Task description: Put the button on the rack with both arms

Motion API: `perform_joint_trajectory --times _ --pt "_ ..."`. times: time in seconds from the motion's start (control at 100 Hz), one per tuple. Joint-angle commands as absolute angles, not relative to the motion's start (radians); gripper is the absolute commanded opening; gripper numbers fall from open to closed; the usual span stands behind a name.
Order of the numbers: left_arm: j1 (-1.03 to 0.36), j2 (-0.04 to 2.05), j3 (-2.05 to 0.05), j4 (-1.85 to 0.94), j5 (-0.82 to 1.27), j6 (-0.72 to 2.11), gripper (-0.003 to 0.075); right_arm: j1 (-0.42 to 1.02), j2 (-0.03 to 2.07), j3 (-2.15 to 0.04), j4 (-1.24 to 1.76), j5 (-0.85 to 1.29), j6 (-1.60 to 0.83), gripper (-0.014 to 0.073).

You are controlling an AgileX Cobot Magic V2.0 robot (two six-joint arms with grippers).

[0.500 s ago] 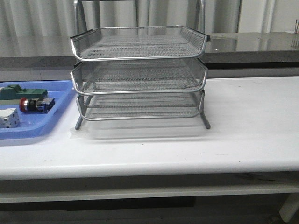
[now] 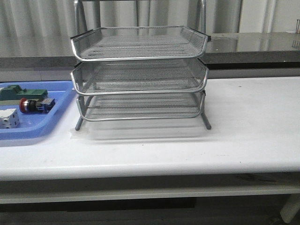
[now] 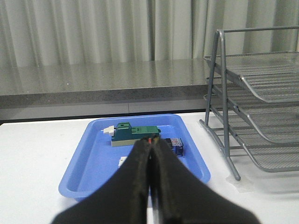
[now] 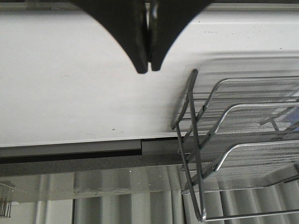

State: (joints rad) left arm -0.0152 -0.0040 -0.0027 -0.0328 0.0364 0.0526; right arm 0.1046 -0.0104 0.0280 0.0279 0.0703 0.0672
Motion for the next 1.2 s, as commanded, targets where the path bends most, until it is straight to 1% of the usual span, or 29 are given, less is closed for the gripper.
perform_joint_trajectory --times 0.0,0.3,0.5,0.61,0.7,0.86,1.0,1.19 --pt "-0.013 -0.035 0.053 -0.034 -0.051 0.042 -0.0021 0.1 -0.031 0.009 0.02 -0.011 0.065 -0.0057" --pt "-0.013 -0.035 0.053 -0.034 -0.051 0.042 -0.0021 0.1 -0.031 0.009 0.02 -0.036 0.065 -0.0057" --pt "-0.013 -0.035 0.053 -0.034 -0.051 0.042 -0.0021 0.1 -0.031 0.005 0.021 -0.163 0.065 -0.0057" --pt "-0.013 -0.035 0.053 -0.034 -0.051 0.042 -0.0021 0.1 -0.027 -0.034 0.047 -0.153 0.065 -0.0057" --pt "-0.013 -0.035 0.053 -0.034 -0.051 0.042 -0.0021 0.1 -0.013 -0.094 0.069 -0.078 0.065 -0.0057" --pt "-0.013 -0.035 0.053 -0.034 -0.051 0.042 -0.0021 0.1 0.061 -0.243 0.073 0.122 0.065 -0.0057" --pt "-0.013 -0.035 0.053 -0.034 -0.051 0.042 -0.0021 0.1 0.181 -0.37 0.075 0.264 0.065 -0.0057" --pt "-0.013 -0.035 0.053 -0.034 -0.051 0.042 -0.0021 0.1 0.398 -0.552 0.105 0.445 0.065 -0.0057"
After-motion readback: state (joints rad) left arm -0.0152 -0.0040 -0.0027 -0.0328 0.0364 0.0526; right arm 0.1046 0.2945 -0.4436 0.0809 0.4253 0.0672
